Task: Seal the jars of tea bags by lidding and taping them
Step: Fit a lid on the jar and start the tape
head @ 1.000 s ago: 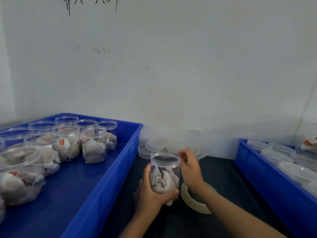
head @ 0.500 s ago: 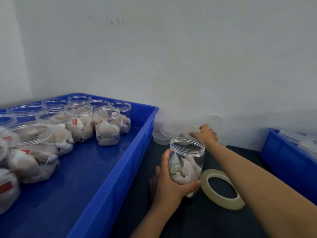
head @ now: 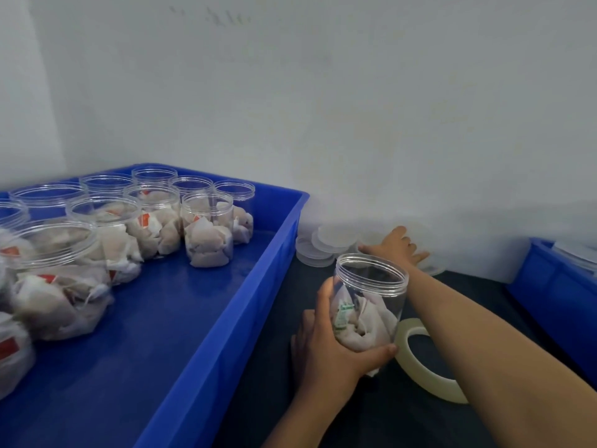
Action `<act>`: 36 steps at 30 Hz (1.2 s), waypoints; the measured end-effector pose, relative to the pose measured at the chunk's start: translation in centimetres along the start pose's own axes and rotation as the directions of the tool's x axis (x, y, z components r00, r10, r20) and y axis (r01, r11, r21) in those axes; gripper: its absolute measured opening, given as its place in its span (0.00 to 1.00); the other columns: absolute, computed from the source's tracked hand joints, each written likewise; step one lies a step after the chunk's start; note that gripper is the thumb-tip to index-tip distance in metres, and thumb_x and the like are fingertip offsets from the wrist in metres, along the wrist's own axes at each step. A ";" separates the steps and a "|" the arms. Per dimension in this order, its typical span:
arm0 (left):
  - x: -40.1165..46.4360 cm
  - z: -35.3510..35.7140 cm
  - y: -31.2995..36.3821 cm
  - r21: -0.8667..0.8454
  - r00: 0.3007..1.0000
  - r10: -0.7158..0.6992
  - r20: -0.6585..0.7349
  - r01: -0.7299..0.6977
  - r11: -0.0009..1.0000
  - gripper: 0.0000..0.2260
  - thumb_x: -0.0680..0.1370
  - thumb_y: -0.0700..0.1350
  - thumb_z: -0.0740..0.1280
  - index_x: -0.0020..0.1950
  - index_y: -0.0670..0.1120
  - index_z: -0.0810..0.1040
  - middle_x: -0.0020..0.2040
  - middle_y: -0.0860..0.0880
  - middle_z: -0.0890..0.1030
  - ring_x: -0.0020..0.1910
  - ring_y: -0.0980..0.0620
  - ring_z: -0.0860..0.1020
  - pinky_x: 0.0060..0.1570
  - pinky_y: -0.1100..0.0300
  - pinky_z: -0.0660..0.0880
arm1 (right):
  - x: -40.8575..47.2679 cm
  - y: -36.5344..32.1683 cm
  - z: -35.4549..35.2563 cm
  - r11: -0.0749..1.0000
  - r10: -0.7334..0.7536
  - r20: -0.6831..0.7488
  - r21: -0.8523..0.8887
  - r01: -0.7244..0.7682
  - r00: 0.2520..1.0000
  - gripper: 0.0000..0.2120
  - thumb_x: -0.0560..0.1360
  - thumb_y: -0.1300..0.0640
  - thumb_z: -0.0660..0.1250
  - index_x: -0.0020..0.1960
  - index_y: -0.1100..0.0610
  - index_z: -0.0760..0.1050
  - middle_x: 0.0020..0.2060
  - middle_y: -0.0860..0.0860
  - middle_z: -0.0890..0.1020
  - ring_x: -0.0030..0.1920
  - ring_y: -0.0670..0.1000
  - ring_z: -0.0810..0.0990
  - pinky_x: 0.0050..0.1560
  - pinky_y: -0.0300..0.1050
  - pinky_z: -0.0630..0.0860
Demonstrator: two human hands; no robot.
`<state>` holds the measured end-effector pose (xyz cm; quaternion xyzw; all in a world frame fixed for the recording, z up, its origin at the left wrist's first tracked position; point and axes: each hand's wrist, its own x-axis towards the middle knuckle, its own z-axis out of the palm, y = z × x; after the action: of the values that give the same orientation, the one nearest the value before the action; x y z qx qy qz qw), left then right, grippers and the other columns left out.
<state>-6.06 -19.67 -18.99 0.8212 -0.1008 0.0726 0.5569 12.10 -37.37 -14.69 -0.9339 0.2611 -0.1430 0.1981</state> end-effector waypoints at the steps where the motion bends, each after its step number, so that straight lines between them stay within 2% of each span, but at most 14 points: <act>1: 0.0 0.0 0.0 0.002 1.000 0.002 0.001 -0.002 1.000 0.45 0.49 0.71 0.68 0.53 0.86 0.38 0.52 0.64 0.62 0.54 0.59 0.65 0.55 0.58 0.64 | 0.0 -0.1 0.0 1.000 0.005 0.005 0.016 -0.005 1.000 0.48 0.69 0.36 0.70 0.74 0.62 0.52 0.72 0.65 0.63 0.73 0.64 0.59 0.73 0.67 0.44; 6: 0.0 0.1 -0.3 -0.002 1.000 0.027 -0.008 -0.027 1.000 0.46 0.50 0.71 0.69 0.54 0.86 0.39 0.50 0.67 0.61 0.54 0.61 0.65 0.55 0.58 0.63 | -0.1 -0.4 -0.9 0.996 -0.006 0.049 0.093 0.001 0.999 0.44 0.70 0.38 0.71 0.72 0.62 0.54 0.72 0.64 0.63 0.72 0.65 0.60 0.72 0.63 0.52; 10: 0.1 0.1 -0.4 -0.005 1.000 0.030 -0.009 -0.030 1.000 0.46 0.51 0.70 0.71 0.53 0.86 0.38 0.50 0.66 0.61 0.54 0.60 0.64 0.57 0.57 0.65 | -0.1 0.0 -2.8 0.927 -0.039 0.128 0.375 -0.012 0.991 0.42 0.71 0.43 0.72 0.72 0.65 0.57 0.70 0.63 0.66 0.69 0.64 0.66 0.68 0.59 0.65; 13: 0.0 0.0 -0.5 -0.024 1.000 0.024 0.001 -0.024 0.999 0.47 0.51 0.69 0.72 0.52 0.87 0.38 0.53 0.63 0.62 0.56 0.59 0.64 0.59 0.55 0.67 | -0.9 0.3 -5.0 0.776 -0.101 0.228 0.627 -0.067 0.969 0.38 0.73 0.47 0.71 0.73 0.65 0.60 0.70 0.58 0.68 0.67 0.59 0.70 0.66 0.54 0.68; 15: 0.0 0.0 -0.6 -0.053 1.000 0.027 -0.001 -0.027 0.998 0.47 0.49 0.69 0.72 0.53 0.87 0.40 0.54 0.63 0.63 0.56 0.59 0.66 0.56 0.56 0.68 | -2.5 0.4 -6.9 0.651 -0.121 0.299 0.744 -0.152 0.947 0.31 0.75 0.47 0.68 0.71 0.61 0.65 0.66 0.54 0.70 0.58 0.56 0.74 0.53 0.46 0.72; 17: -0.1 0.0 -0.7 -0.085 0.999 0.042 0.001 -0.042 0.996 0.47 0.49 0.68 0.73 0.54 0.87 0.42 0.52 0.65 0.63 0.52 0.62 0.67 0.50 0.59 0.67 | -5.0 0.9 -8.9 0.490 -0.133 0.419 0.815 -0.308 0.898 0.24 0.74 0.45 0.67 0.65 0.57 0.69 0.58 0.57 0.72 0.47 0.55 0.76 0.42 0.43 0.71; 20: -0.2 -0.1 -0.8 -0.155 0.995 0.094 -0.029 -0.098 0.983 0.48 0.52 0.63 0.77 0.58 0.87 0.47 0.53 0.65 0.64 0.49 0.69 0.68 0.42 0.68 0.65 | -8.9 3.1 -10.6 0.264 -0.223 0.507 0.853 -0.450 0.832 0.24 0.73 0.43 0.68 0.59 0.61 0.73 0.49 0.63 0.78 0.45 0.59 0.80 0.46 0.51 0.79; 23: -0.3 -0.2 -0.7 -0.245 0.991 0.130 -0.039 -0.136 0.960 0.52 0.55 0.59 0.78 0.68 0.79 0.50 0.57 0.62 0.65 0.53 0.68 0.70 0.49 0.65 0.69 | -12.9 6.4 -10.7 0.129 -0.287 0.501 0.865 -0.485 0.817 0.27 0.73 0.43 0.67 0.62 0.62 0.73 0.56 0.66 0.79 0.55 0.63 0.80 0.58 0.56 0.77; 25: -0.4 -0.1 -0.8 -0.304 0.984 0.173 -0.030 -0.174 0.937 0.54 0.58 0.53 0.81 0.73 0.72 0.51 0.59 0.64 0.66 0.55 0.73 0.71 0.53 0.68 0.69 | -15.5 8.4 -10.4 0.038 -0.287 0.482 0.869 -0.493 0.828 0.30 0.70 0.43 0.68 0.64 0.63 0.73 0.60 0.67 0.77 0.59 0.65 0.78 0.62 0.58 0.74; 27: -0.7 0.1 -0.8 -0.305 0.982 0.185 -0.025 -0.184 0.934 0.52 0.60 0.46 0.83 0.72 0.66 0.52 0.58 0.62 0.68 0.52 0.73 0.73 0.47 0.76 0.69 | -17.5 9.8 -9.9 -0.019 -0.267 0.454 0.879 -0.476 0.850 0.32 0.69 0.42 0.69 0.65 0.63 0.73 0.61 0.67 0.76 0.60 0.65 0.78 0.62 0.58 0.75; 28: -0.9 0.2 -0.8 -0.285 0.981 0.191 -0.030 -0.192 0.939 0.50 0.60 0.45 0.83 0.69 0.64 0.52 0.57 0.59 0.69 0.50 0.70 0.75 0.44 0.76 0.70 | -18.4 10.3 -9.7 -0.041 -0.257 0.445 0.882 -0.469 0.858 0.32 0.70 0.42 0.68 0.65 0.63 0.73 0.62 0.67 0.76 0.60 0.65 0.78 0.62 0.58 0.75; 30: -1.4 0.4 -0.7 -0.216 0.974 0.224 -0.026 -0.224 0.950 0.47 0.58 0.48 0.83 0.63 0.63 0.53 0.56 0.56 0.69 0.49 0.65 0.76 0.44 0.73 0.72 | -19.9 11.0 -8.9 -0.090 -0.254 0.440 0.876 -0.474 0.861 0.32 0.71 0.42 0.66 0.65 0.64 0.72 0.61 0.68 0.77 0.60 0.65 0.78 0.61 0.58 0.75; 33: -1.9 0.4 -0.5 -0.108 0.954 0.297 0.034 -0.292 0.950 0.41 0.55 0.57 0.79 0.58 0.63 0.55 0.56 0.59 0.69 0.51 0.66 0.75 0.45 0.72 0.72 | -21.5 11.7 -8.0 -0.147 -0.311 0.415 0.868 -0.475 0.855 0.31 0.74 0.42 0.62 0.67 0.65 0.71 0.61 0.66 0.78 0.63 0.64 0.77 0.65 0.58 0.72; 36: -2.0 0.3 -0.5 -0.072 0.933 0.356 0.045 -0.352 0.933 0.40 0.56 0.58 0.79 0.59 0.66 0.58 0.57 0.61 0.70 0.55 0.65 0.74 0.47 0.72 0.73 | -21.9 12.0 -7.9 -0.189 -0.316 0.322 0.901 -0.392 0.892 0.30 0.75 0.44 0.61 0.67 0.66 0.70 0.62 0.66 0.77 0.63 0.62 0.77 0.65 0.56 0.71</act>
<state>-7.85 -19.58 -19.99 0.7735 -0.2653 0.1450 0.5571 -14.05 -37.25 -16.65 -0.4267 0.0291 -0.0653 0.9016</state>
